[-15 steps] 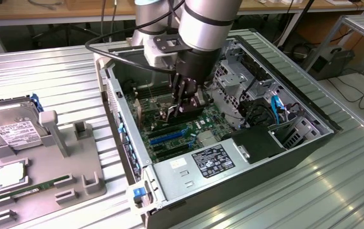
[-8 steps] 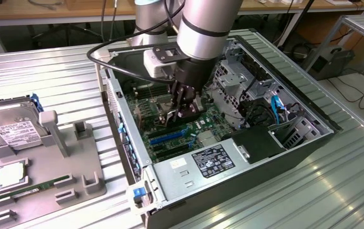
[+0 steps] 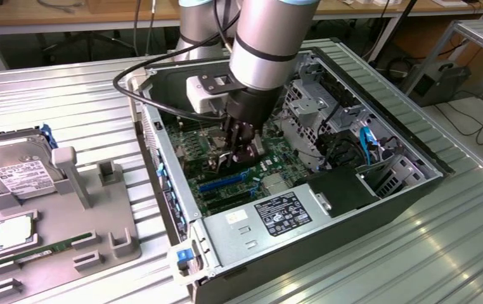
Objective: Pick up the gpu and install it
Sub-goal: 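Insert the gpu into the slot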
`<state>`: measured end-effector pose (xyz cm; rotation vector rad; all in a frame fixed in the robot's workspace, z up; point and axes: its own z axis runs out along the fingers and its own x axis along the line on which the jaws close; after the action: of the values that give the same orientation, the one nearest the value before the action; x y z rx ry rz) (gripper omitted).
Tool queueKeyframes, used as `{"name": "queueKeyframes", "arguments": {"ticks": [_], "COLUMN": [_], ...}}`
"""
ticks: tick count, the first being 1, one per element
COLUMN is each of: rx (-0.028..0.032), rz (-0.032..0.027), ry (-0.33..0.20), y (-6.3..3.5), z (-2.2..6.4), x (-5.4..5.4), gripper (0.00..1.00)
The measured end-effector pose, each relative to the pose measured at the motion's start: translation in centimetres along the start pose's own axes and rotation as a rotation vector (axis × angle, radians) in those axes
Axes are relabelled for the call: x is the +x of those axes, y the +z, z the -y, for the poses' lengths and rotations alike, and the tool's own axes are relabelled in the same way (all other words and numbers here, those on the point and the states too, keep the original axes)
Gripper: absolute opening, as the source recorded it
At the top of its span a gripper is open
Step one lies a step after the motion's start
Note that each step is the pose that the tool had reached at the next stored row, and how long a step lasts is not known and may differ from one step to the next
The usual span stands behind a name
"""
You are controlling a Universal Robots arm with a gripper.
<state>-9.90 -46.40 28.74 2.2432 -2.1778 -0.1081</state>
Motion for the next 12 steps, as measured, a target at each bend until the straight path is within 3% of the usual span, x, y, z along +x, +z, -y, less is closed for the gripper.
{"name": "queueKeyframes", "arguments": {"ticks": [12], "rx": [0.0014], "rz": [-0.0005], "ry": [0.000], "y": [1.71], "z": [0.16], "x": [0.0], "gripper": [0.26]}}
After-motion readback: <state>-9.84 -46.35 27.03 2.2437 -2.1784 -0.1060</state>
